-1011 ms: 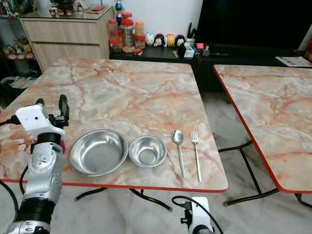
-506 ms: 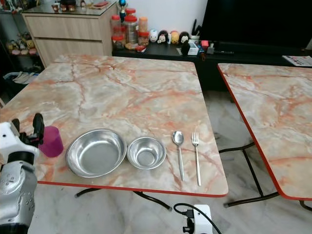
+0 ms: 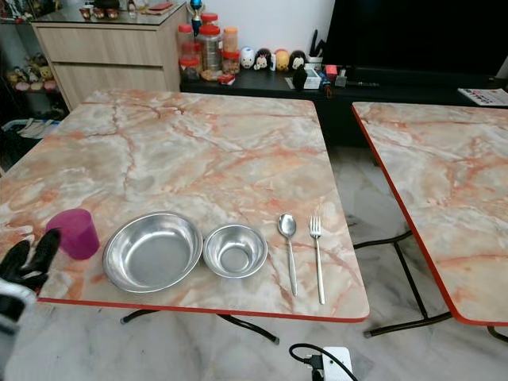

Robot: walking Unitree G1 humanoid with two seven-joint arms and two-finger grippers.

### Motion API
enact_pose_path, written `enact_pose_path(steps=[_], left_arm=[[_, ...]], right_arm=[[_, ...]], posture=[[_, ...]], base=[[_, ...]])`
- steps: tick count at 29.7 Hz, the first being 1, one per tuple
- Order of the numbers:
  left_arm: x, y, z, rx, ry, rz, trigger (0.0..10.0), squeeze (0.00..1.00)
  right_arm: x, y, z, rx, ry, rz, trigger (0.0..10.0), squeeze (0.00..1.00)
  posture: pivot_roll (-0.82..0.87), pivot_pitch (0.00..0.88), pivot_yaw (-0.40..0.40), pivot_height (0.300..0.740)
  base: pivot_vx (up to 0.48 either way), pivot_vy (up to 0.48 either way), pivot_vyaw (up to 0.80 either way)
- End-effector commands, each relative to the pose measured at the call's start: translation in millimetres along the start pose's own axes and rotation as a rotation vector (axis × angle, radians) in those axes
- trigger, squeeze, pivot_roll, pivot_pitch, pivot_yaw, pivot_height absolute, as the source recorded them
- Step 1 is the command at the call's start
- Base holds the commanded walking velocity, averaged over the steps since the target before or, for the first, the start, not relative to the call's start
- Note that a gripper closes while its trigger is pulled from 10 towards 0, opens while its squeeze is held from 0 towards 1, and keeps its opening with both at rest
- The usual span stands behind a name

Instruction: Setting the table

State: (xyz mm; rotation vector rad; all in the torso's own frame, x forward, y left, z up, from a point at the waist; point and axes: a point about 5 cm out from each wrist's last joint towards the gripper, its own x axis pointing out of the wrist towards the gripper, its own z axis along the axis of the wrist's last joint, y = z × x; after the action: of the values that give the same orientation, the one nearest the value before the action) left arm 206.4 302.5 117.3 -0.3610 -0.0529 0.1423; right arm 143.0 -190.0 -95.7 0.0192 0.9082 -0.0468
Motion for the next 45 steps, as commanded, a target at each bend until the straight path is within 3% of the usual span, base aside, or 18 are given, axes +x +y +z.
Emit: enact_pose_path(steps=[1,4,6,9,17,21,22,23,29,38,39,40,41,45], left_arm=[[-1.7,-0.2,0,-0.043,0.021,-0.032,10.0,0.00],[-2.9,-8.9,-6,-0.042,0.073,-0.103,10.0,0.00],[-1.1,-23.0,-22,-0.040,0.175,-0.198,10.0,0.00],[3.0,-35.4,-31,-0.060,0.239,-0.275,10.0,0.00],[25.4,-51.7,-40,-0.030,0.275,-0.308,10.0,0.00],[28.2,-57.4,-41,-0.018,0.272,-0.314,10.0,0.00],[28.3,-58.3,-43,-0.007,0.276,-0.313,10.0,0.40],[27.4,-58.0,-44,0.005,0.280,-0.312,10.0,1.00],[26.2,-53.4,-43,0.049,0.282,-0.280,10.0,1.00],[26.9,-49.9,-40,0.037,0.283,-0.256,10.0,1.00],[26.7,-50.1,-41,0.040,0.288,-0.259,10.0,0.89],[26.7,-50.3,-41,0.043,0.291,-0.261,10.0,0.23],[26.0,-50.8,-42,0.053,0.308,-0.272,10.0,0.00],[26.9,-50.2,-49,0.116,0.349,-0.261,10.0,0.00]], right_arm=[[0.6,-0.8,2,-0.003,-0.007,-0.001,10.0,0.00],[0.7,0.0,2,-0.006,-0.003,0.003,10.0,0.00],[1.2,1.8,3,-0.008,-0.005,0.008,10.0,0.00],[1.3,2.5,3,-0.005,-0.007,0.010,10.0,0.00],[1.2,2.6,3,0.017,-0.010,-0.003,10.0,0.00],[1.0,2.4,3,0.026,-0.011,-0.009,10.0,0.00],[0.9,2.4,2,0.029,-0.012,-0.010,10.0,0.00],[0.8,2.4,2,0.032,-0.012,-0.011,10.0,0.00],[0.8,2.2,2,0.034,-0.011,-0.013,10.0,0.00],[1.7,2.0,5,0.033,-0.015,-0.012,10.0,0.00],[1.7,2.2,5,0.033,-0.016,-0.012,10.0,0.00],[1.8,2.3,5,0.033,-0.017,-0.012,10.0,0.00],[1.9,2.6,5,0.034,-0.017,-0.011,10.0,0.00],[2.0,3.0,5,0.035,-0.016,-0.011,10.0,0.00]], posture=[[0.09,0.000,-0.049,0.740],[0.10,0.000,-0.054,0.740],[0.09,0.000,-0.048,0.740],[0.09,0.000,-0.044,0.740],[0.06,0.000,-0.021,0.740],[0.05,0.000,-0.018,0.740],[0.05,0.000,-0.016,0.740],[0.05,0.000,-0.018,0.740],[0.06,0.000,-0.022,0.740],[0.06,0.000,-0.023,0.740],[0.06,0.000,-0.022,0.740],[0.06,0.000,-0.023,0.740],[0.06,0.000,-0.023,0.740],[0.06,0.000,-0.020,0.740]], base=[[0.000,0.000,0.00],[0.000,0.000,0.00],[0.000,0.000,0.00],[0.000,0.000,0.00],[0.000,0.000,0.00],[0.000,0.000,0.00],[0.000,0.000,0.00],[0.000,0.000,0.00],[0.000,0.000,0.00],[0.000,0.000,0.00],[0.000,0.000,0.00],[0.000,0.000,0.00],[0.000,0.000,0.00],[0.000,0.000,0.00]])
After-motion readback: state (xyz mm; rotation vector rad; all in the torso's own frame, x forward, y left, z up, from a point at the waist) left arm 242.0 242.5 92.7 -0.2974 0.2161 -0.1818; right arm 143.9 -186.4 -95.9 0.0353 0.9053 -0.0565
